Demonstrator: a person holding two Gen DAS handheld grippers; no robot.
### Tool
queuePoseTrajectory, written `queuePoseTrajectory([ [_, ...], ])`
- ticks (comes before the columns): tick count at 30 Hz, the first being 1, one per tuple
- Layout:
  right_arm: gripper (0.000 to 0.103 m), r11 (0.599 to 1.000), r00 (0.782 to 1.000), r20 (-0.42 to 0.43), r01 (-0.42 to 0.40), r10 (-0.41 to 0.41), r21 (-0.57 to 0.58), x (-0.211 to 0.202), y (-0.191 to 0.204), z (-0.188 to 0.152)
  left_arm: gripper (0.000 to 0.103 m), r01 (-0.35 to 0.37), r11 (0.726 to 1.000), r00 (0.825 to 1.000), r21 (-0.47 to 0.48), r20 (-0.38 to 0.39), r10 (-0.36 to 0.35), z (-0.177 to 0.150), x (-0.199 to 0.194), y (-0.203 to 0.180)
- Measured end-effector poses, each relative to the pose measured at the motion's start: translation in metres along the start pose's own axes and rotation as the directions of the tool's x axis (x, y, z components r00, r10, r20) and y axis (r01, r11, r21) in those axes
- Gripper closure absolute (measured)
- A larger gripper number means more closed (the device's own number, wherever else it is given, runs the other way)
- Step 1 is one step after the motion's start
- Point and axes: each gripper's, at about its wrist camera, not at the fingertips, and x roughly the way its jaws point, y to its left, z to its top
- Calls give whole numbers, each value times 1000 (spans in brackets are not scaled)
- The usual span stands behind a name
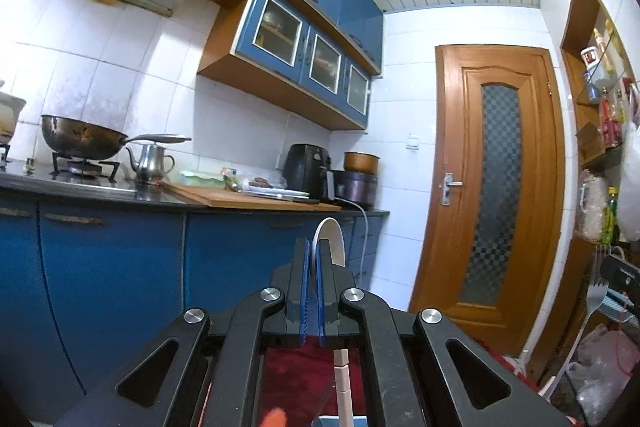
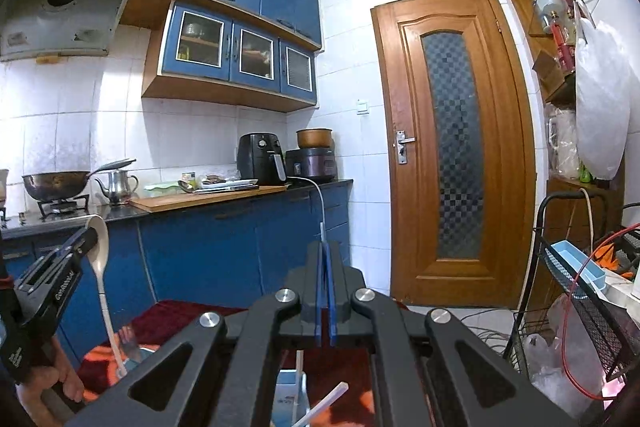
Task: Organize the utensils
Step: 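Lift the spoon with the left tool while the right tool carries the fork over the box, then open the left tool to drop the spoon into the box while the right tool drops the fork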
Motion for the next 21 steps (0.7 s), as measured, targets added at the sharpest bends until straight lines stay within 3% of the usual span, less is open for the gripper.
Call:
queuePoseTrajectory([
  [5, 99, 1000, 1000, -22, 8, -8, -8, 11, 0, -13, 100, -10, 1000, 1000, 5, 10, 10, -6, 5, -1],
  [13, 98, 999, 990, -134, -44, 45, 9, 32, 1, -34, 100, -17, 1000, 1000, 25, 2, 17, -21, 9, -9],
  [21, 98, 995, 976, -197, -86, 94, 49, 42, 1, -45, 100, 23, 999, 997, 34, -80, -21, -37, 16, -14],
])
